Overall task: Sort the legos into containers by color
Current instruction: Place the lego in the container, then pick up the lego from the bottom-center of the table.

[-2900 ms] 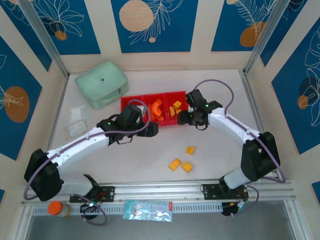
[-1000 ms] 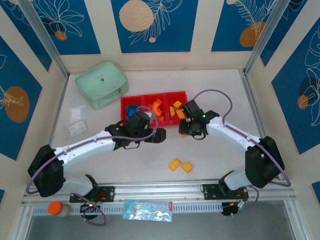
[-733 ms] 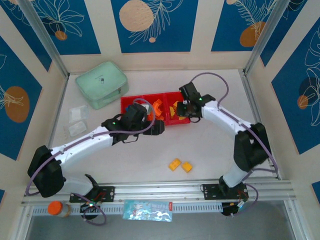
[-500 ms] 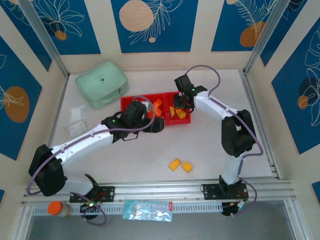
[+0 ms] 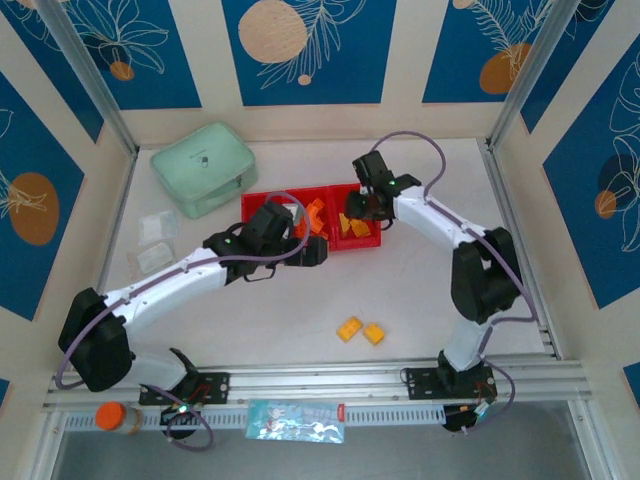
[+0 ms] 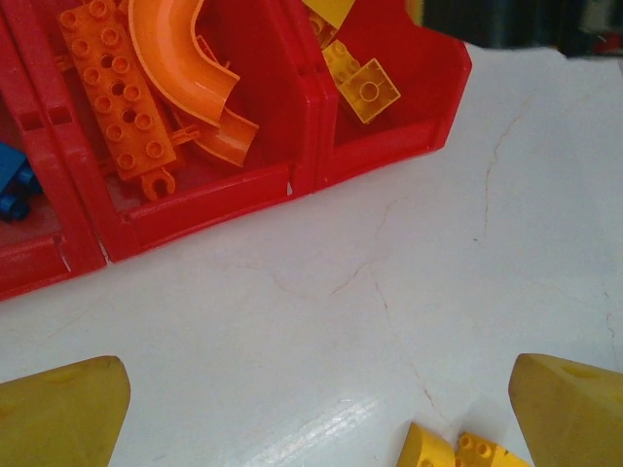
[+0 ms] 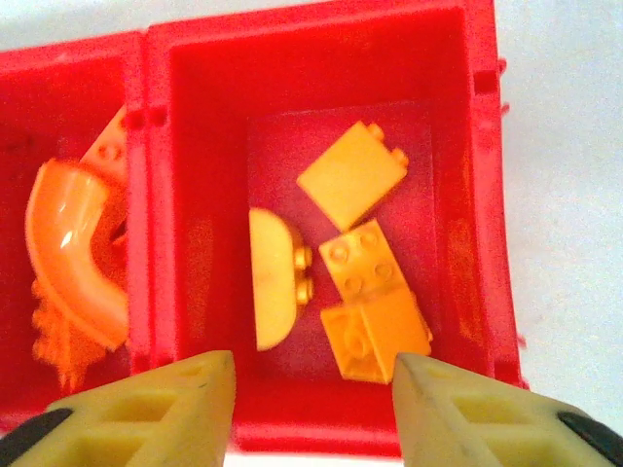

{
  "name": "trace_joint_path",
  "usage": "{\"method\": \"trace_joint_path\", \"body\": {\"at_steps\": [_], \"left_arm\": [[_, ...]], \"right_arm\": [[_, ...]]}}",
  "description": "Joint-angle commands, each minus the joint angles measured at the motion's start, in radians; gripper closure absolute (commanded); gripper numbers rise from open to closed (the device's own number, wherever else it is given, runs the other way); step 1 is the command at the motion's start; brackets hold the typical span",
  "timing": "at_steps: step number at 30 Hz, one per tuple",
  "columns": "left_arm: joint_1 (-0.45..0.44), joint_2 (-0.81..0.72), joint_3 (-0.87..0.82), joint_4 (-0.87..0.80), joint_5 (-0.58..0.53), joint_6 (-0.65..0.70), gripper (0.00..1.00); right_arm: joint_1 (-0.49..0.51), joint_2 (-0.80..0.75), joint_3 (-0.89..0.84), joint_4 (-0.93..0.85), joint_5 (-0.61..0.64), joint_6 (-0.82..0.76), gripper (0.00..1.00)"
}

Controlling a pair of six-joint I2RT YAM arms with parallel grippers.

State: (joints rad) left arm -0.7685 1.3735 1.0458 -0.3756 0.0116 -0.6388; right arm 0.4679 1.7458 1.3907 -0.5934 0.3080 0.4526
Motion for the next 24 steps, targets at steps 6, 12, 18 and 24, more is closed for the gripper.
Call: {"method": "trace_joint_path", "body": {"at_steps": [6, 12, 18, 24], "left_arm": [[-0.014, -0.088, -0.086, 0.003, 0.048, -0.037, 0.01], [-0.059, -0.132, -0.180, 0.061, 0.044, -0.113, 0.01], [-0.116, -0.146, -0.227, 0.077, 0.002, -0.170, 0.01], [-0.132, -0.170, -0.273, 0.084, -0.029, -0.213, 0.01]], "right_arm": [[0.068, -0.240, -0.226, -0.093, -0.026, 0.026, 0.43], [0.113, -0.368, -0.372, -0.185, -0.027, 0.091, 0.36], [0.172, -0.452, -0.525, -0.165, -0.103, 0.173, 0.32], [0.234, -0.462, -0.627, -0.121, -0.138, 0.230, 0.29]]}}
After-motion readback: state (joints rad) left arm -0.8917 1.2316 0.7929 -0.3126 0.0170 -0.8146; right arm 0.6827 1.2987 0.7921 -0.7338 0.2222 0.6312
